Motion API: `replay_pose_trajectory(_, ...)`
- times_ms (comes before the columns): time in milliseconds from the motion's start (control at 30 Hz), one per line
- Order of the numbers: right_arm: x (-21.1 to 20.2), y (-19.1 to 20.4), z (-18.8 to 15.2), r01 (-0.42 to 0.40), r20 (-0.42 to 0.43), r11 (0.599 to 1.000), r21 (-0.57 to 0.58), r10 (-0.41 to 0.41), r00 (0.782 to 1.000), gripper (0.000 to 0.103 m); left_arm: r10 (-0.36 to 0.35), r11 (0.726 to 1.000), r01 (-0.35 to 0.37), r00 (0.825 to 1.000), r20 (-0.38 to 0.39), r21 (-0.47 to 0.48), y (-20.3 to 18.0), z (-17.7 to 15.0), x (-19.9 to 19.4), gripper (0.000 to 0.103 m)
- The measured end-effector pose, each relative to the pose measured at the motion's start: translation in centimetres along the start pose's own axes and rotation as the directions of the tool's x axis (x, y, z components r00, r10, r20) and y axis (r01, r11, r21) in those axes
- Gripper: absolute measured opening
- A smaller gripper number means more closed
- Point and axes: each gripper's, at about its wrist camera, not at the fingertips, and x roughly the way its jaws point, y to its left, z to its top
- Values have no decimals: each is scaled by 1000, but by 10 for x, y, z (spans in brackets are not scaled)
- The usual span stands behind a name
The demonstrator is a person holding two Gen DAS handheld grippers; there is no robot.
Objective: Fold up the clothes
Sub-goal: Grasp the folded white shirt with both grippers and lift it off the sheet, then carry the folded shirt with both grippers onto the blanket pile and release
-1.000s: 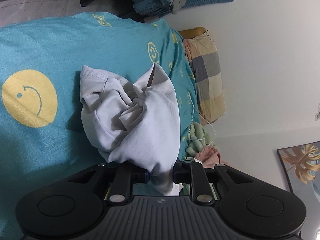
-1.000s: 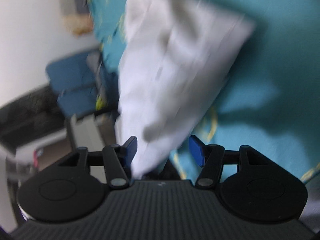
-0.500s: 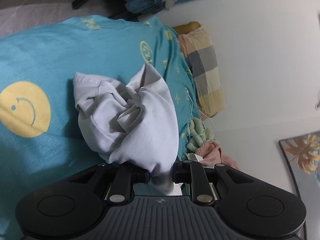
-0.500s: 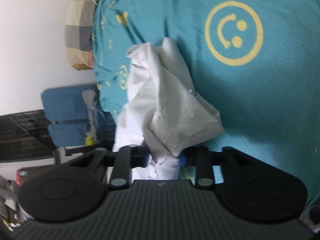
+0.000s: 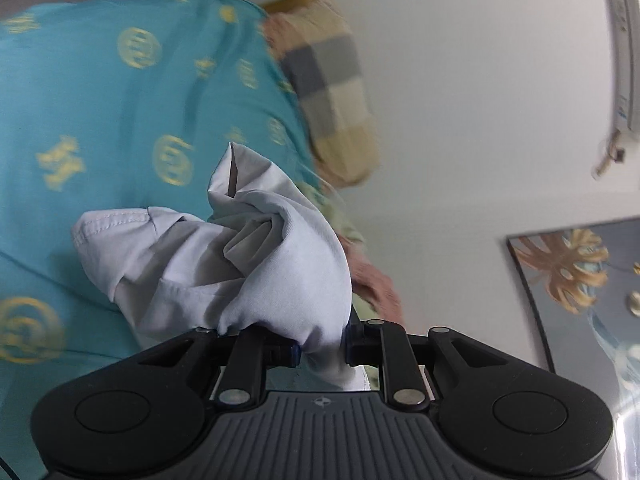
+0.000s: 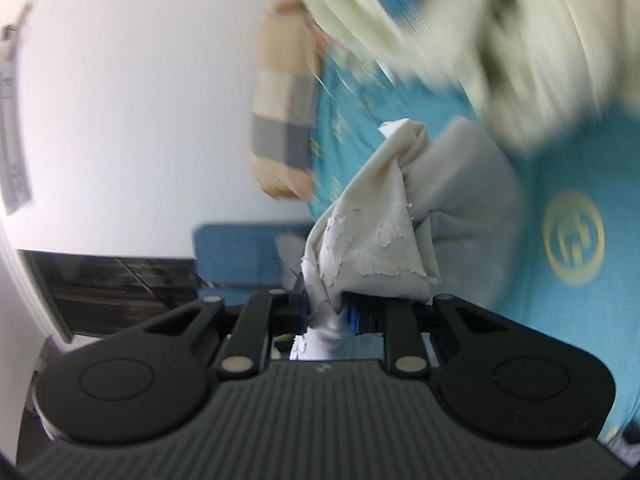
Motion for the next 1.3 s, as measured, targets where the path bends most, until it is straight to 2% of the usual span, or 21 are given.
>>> replay_pose_trajectory(100,-31,37,54,-31,83,998,-57,36,996,21,-60,998,62,996,-60,27,-57,-19,53,20)
replay_pose_trajectory(200,-63,76,111,-47,170,991,-124,68,983,21,-129,989,136,984,-123,54,-112,-42,108,20)
replay_pose_trajectory(333,-114,115,173,-42,306,975,-220,110,946,21,-244,964,261,947,-207,57,-159,-85,179,20)
replay_pose_trajectory(400,-137,128,195,-28,369,960,-277,134,920,21,-294,950,310,924,-245,29,-167,-106,216,20)
replay_pose_trajectory(467,-147,118,211,15,403,954,-300,112,908,21,-313,942,335,908,-278,34,-167,-127,249,20)
replay_pose_trajectory(600,-166,96,240,109,467,935,-336,65,882,21,-248,953,292,907,-341,83,-134,-162,291,20)
replay_pose_trajectory(700,-164,58,243,215,453,933,-287,-65,889,21,-161,964,230,904,-396,132,-101,-177,300,20)
replay_pose_trajectory(767,-166,41,239,285,430,915,-285,-144,891,21,-125,965,209,898,-423,159,-83,-184,296,20)
replay_pose_trajectory(900,-173,14,211,350,386,891,-289,-227,894,21,-55,957,176,892,-449,230,-59,-193,278,20)
replay_pose_trajectory(1133,-172,-6,182,438,345,854,-281,-336,876,23,66,934,102,892,-448,342,-34,-208,259,24)
replay_pose_trajectory(1233,-176,-5,174,457,347,847,-274,-356,868,23,130,902,71,896,-423,427,-42,-213,246,37)
replay_pose_trajectory(1300,-182,2,170,475,351,834,-282,-371,860,24,172,867,51,903,-395,495,-52,-214,234,57)
